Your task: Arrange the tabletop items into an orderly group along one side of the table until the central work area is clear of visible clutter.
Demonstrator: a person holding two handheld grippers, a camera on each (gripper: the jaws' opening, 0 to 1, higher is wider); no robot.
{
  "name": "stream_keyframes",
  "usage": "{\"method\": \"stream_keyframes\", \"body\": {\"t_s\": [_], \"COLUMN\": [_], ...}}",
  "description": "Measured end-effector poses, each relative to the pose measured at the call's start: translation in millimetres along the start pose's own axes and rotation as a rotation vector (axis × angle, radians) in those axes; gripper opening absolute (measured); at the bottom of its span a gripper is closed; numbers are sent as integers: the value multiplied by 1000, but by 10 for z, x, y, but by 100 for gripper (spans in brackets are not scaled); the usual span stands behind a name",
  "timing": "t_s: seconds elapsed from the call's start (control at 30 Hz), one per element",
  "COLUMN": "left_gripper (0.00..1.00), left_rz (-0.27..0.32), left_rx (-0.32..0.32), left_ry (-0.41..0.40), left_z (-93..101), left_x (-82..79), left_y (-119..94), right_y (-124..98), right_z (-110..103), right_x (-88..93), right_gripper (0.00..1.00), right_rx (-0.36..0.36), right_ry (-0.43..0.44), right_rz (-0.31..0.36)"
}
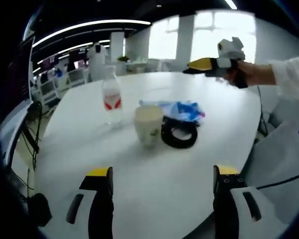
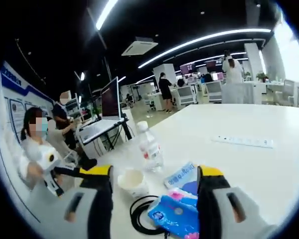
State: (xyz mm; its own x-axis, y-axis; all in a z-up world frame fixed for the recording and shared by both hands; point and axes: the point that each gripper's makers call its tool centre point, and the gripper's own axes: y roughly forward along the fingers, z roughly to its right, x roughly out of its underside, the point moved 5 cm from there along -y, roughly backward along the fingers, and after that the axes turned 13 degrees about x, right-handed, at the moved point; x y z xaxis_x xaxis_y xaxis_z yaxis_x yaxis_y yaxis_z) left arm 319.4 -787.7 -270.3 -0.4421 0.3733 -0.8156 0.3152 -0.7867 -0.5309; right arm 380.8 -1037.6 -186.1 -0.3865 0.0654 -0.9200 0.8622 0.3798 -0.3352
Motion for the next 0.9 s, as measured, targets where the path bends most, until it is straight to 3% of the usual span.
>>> {"method": "stream_keyframes", "body": {"t_s": [0.13,0.57,0.67,0.8,0.9], "left_gripper": [78,73,70,70,69], "left_rz": [42,16,10,62,41], "left_rx": [6,32,21,1,-16], "left_ry": [-18,15,12,-2,41], "left_z": [1,68,45,22,75], "left_x": [-57,-23,-19,-109,-151], "left_y": [-40,-39,-42,-84,-19], "right_y": [-129,-332,-373,-450,-497], "right_z": [-2,44,131,256,425], "right_x": [52,192,258,360,436], "right_gripper": [66,63,62,62,60], "right_rx": [34,87,97,92,85], "right_ry": [20,69,94,102,105], "right_rz": [2,-9,-19,-38,-65]}}
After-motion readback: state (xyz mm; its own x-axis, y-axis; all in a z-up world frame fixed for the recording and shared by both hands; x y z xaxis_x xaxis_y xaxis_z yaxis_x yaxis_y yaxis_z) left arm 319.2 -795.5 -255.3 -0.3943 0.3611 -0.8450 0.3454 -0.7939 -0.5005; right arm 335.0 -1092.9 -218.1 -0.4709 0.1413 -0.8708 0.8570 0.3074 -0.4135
